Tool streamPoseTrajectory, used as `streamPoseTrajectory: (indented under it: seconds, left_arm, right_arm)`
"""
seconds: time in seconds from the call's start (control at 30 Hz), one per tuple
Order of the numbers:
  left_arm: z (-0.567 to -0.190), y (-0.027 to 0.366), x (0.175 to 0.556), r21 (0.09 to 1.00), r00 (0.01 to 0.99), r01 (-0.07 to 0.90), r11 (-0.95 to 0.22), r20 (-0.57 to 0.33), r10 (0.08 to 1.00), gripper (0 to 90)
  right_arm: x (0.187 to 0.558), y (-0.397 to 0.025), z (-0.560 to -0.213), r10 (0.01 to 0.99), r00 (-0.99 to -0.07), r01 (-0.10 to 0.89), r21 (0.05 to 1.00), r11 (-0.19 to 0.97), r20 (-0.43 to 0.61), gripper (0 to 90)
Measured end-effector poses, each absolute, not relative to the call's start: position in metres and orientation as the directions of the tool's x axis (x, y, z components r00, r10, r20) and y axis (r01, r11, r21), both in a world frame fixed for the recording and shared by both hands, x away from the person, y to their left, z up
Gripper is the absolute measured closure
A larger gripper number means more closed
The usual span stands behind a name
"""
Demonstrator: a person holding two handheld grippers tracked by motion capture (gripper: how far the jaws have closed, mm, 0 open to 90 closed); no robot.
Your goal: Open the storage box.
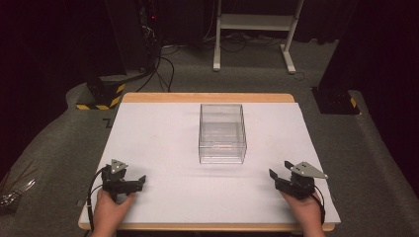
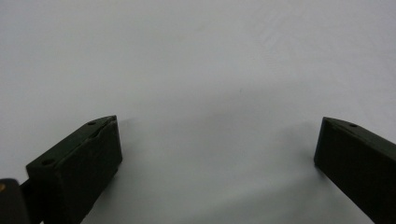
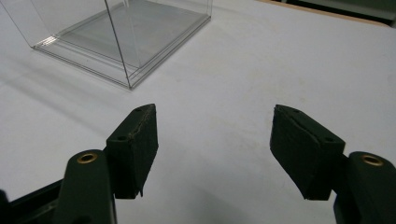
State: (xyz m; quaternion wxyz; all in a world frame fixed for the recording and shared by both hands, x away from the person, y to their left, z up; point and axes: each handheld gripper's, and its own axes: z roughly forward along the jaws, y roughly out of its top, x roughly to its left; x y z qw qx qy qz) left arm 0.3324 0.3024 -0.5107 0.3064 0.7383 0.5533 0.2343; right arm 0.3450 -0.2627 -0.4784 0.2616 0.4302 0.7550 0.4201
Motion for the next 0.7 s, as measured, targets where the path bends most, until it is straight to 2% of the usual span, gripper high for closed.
streamPoseTrajectory:
  seconds: [0.3, 0.7]
  left_arm:
    - [-0.511, 0.302, 0.332, 0.712, 0.277, 0.673, -0.199, 0.006, 0.961, 0.9]
    - [-0.511, 0.302, 0.332, 0.712, 0.277, 0.673, -0.198, 0.006, 0.961, 0.9]
  right_arm:
    - [0.342, -0.246, -0.472, 0.856, -0.512, 0.396, 0.866, 0.306, -0.069, 35.8]
    - [0.337, -0.227, -0.472, 0.832, -0.552, 0.384, 0.867, 0.316, -0.059, 37.4]
